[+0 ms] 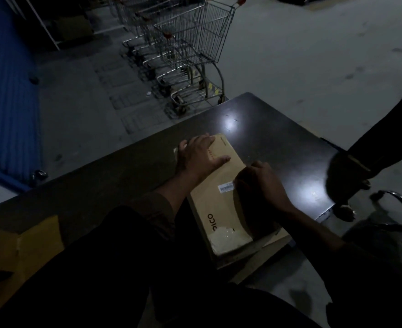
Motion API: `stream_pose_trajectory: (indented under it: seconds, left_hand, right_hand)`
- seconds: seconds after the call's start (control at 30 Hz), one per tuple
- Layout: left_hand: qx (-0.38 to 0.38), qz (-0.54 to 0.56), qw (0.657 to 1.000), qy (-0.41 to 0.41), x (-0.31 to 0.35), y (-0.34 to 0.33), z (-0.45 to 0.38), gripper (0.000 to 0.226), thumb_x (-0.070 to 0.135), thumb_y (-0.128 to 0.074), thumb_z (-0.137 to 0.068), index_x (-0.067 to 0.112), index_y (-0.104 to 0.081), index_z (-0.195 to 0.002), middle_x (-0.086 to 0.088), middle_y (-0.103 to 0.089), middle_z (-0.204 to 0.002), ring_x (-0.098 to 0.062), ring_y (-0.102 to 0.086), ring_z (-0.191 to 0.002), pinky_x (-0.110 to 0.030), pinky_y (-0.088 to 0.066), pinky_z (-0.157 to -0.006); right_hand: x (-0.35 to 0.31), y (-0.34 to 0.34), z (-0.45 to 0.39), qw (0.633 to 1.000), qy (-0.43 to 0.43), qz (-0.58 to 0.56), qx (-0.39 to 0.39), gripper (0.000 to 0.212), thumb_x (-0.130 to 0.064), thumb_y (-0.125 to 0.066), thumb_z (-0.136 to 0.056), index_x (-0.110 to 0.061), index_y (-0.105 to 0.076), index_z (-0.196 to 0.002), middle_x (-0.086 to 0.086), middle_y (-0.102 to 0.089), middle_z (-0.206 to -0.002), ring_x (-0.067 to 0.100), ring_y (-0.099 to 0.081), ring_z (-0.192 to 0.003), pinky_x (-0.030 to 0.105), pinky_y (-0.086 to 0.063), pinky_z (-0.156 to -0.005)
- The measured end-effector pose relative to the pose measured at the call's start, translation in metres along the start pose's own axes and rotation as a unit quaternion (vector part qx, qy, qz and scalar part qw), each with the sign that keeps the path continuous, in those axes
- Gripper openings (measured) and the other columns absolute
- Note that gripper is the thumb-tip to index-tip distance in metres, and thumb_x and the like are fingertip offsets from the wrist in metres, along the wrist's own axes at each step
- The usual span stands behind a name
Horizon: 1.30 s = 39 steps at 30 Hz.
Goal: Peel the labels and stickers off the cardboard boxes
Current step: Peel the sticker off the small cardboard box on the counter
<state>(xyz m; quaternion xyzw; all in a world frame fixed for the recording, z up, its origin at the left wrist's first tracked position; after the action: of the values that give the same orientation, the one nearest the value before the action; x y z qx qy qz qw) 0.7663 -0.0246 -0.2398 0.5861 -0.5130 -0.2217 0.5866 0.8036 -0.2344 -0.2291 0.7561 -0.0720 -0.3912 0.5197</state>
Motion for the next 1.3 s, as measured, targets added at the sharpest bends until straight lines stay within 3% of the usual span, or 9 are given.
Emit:
stream_pose_trajectory:
  seconds: [0.17, 0.4, 0.5, 0.83, 0.97, 1.1, 1.2, 1.3]
  left_hand:
    - [-0.002, 0.008, 1.0, 0.004, 0.001, 0.001, 0.0, 0.08, 0.074, -0.059, -0.077, 0.026, -0.05, -0.14, 0.005, -0.042, -0.152, -0.015, -0.034, -0.14, -0.041, -0.018, -0.115]
    - [-0.007, -0.004, 1.0, 0.0, -0.001, -0.001, -0.002, 0.082, 0.077, -0.056, -0.076, 0.027, -0.049, -0.141, 0.005, -0.043, -0.151, -0.015, -0.035, -0.139, -0.042, -0.021, -0.114]
    - [-0.005, -0.004, 1.0, 0.001, -0.002, -0.002, -0.002, 0.082, 0.077, -0.056, -0.076, 0.027, -0.05, -0.14, 0.005, -0.043, -0.151, -0.015, -0.035, -0.139, -0.04, -0.019, -0.114]
    - [-0.008, 0.005, 1.0, 0.003, -0.001, -0.002, -0.001, 0.082, 0.075, -0.058, -0.076, 0.025, -0.05, -0.14, 0.004, -0.043, -0.151, -0.016, -0.035, -0.14, -0.039, -0.017, -0.114]
    - [-0.007, -0.004, 1.0, -0.003, 0.0, 0.0, -0.001, 0.086, 0.079, -0.052, -0.073, 0.025, -0.049, -0.14, 0.003, -0.043, -0.151, -0.016, -0.036, -0.139, -0.04, -0.019, -0.113]
    - [-0.006, -0.007, 1.0, -0.007, -0.001, -0.001, -0.001, 0.083, 0.079, -0.052, -0.075, 0.027, -0.049, -0.14, 0.004, -0.043, -0.15, -0.016, -0.037, -0.138, -0.042, -0.021, -0.113]
    - [0.001, -0.005, 1.0, -0.005, 0.0, -0.001, -0.001, 0.081, 0.076, -0.056, -0.076, 0.026, -0.05, -0.139, 0.004, -0.045, -0.15, -0.016, -0.038, -0.138, -0.04, -0.02, -0.114]
    - [0.005, -0.011, 1.0, 0.0, -0.001, -0.004, -0.001, 0.082, 0.078, -0.057, -0.074, 0.027, -0.053, -0.138, 0.005, -0.046, -0.149, -0.015, -0.04, -0.136, -0.04, -0.022, -0.113]
  right_hand:
    - [-0.007, -0.001, 0.001, 0.999, -0.006, 0.031, -0.025, 0.023, -0.034, -0.064, -0.092, -0.016, -0.068, -0.106, 0.0, -0.051, -0.104, 0.019, -0.046, -0.102, 0.034, -0.038, -0.083]
    - [-0.01, 0.0, -0.002, 0.999, -0.022, 0.011, -0.037, 0.015, -0.033, -0.061, -0.095, -0.02, -0.063, -0.103, -0.007, -0.046, -0.097, 0.014, -0.046, -0.096, 0.032, -0.033, -0.082]
    - [-0.013, 0.003, 0.0, 0.999, -0.023, -0.016, -0.037, 0.006, -0.033, -0.062, -0.093, -0.031, -0.057, -0.093, -0.009, -0.057, -0.094, 0.012, -0.057, -0.093, 0.035, -0.042, -0.085]
    - [-0.021, 0.011, 0.011, 0.991, -0.035, -0.125, -0.024, 0.005, -0.022, -0.065, -0.093, -0.023, -0.061, -0.098, -0.008, -0.064, -0.097, 0.011, -0.063, -0.092, 0.031, -0.051, -0.082]
    - [-0.017, 0.016, 0.007, 0.966, -0.069, -0.25, -0.01, 0.007, -0.018, -0.063, -0.094, -0.024, -0.06, -0.091, -0.006, -0.067, -0.091, 0.003, -0.064, -0.082, 0.013, -0.045, -0.065]
    - [-0.014, 0.024, 0.007, 0.934, -0.097, -0.345, 0.0, 0.004, -0.019, -0.066, -0.093, -0.018, -0.062, -0.094, -0.001, -0.069, -0.089, 0.004, -0.064, -0.074, 0.021, -0.047, -0.061]
    - [-0.008, 0.027, 0.014, 0.926, -0.12, -0.357, 0.034, 0.022, -0.022, -0.074, -0.087, -0.013, -0.059, -0.1, 0.004, -0.067, -0.095, 0.014, -0.065, -0.083, 0.028, -0.052, -0.068]
    - [0.002, 0.025, 0.023, 0.906, -0.151, -0.39, 0.069, 0.032, -0.017, -0.081, -0.08, -0.015, -0.053, -0.096, 0.005, -0.065, -0.091, 0.005, -0.065, -0.076, 0.02, -0.052, -0.062]
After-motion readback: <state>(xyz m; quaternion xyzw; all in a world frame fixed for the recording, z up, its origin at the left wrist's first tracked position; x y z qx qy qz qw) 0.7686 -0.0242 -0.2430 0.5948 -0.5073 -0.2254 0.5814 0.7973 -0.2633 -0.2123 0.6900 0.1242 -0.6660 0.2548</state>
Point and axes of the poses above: each hand's wrist, its own z-axis away from the middle knuckle, its own y-axis out of the back of the hand, x = y × z, the point moved 1 cm from there along -z, towards the middle knuckle
